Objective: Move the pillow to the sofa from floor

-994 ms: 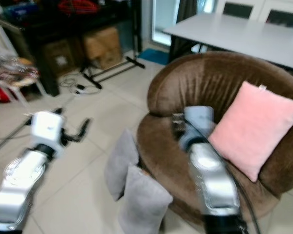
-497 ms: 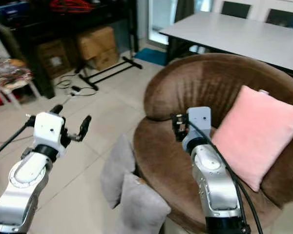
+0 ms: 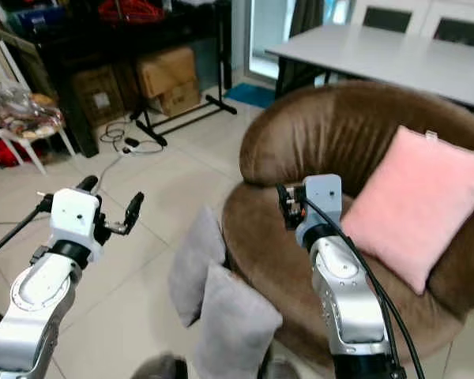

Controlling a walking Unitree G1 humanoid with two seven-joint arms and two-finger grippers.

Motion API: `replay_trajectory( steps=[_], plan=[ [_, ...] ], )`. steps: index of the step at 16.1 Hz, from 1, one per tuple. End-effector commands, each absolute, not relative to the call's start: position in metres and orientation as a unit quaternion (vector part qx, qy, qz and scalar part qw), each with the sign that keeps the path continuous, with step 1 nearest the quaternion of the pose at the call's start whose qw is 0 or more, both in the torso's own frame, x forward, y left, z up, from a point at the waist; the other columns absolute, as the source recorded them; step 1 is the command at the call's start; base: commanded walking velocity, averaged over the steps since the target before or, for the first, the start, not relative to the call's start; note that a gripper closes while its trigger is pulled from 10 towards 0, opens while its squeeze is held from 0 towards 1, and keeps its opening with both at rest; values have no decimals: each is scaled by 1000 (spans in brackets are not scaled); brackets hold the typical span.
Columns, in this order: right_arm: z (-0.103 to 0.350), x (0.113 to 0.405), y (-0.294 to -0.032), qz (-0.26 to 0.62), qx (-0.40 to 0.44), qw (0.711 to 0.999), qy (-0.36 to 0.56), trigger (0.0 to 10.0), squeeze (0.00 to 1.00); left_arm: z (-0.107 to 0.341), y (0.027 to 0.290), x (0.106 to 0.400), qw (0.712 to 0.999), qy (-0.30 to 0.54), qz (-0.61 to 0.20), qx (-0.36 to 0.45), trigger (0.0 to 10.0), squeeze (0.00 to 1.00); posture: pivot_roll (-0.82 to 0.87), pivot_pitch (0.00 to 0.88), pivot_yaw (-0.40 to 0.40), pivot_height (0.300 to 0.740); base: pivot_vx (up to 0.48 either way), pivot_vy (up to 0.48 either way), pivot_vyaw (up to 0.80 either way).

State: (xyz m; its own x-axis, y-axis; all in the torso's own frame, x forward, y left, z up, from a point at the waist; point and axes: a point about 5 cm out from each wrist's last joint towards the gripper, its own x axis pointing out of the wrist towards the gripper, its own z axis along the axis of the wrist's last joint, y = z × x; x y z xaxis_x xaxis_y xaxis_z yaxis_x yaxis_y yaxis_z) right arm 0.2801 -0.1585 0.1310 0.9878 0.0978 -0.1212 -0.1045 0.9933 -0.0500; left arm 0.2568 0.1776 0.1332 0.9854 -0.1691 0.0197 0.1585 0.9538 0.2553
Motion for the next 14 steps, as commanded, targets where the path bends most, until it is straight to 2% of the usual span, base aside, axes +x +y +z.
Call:
replay_trajectory(
  steps=[1, 12, 14],
  plan=[
    [131, 281, -159, 53, -29, 996, 59, 10000, 0, 134, 180, 256, 989, -19, -78, 125, 10000, 0, -102, 0, 38, 620, 0, 0, 0],
    [132, 283, -159, 47, -56, 996, 50, 10000, 0, 132, 179, 256, 989, -14, -80, 124, 10000, 0, -103, 0, 30, 610, 0, 0, 0],
    [132, 283, -159, 46, -61, 996, 48, 10000, 0, 131, 178, 256, 989, -13, -82, 120, 10000, 0, -104, 0, 29, 610, 264, 0, 0]
  ],
)
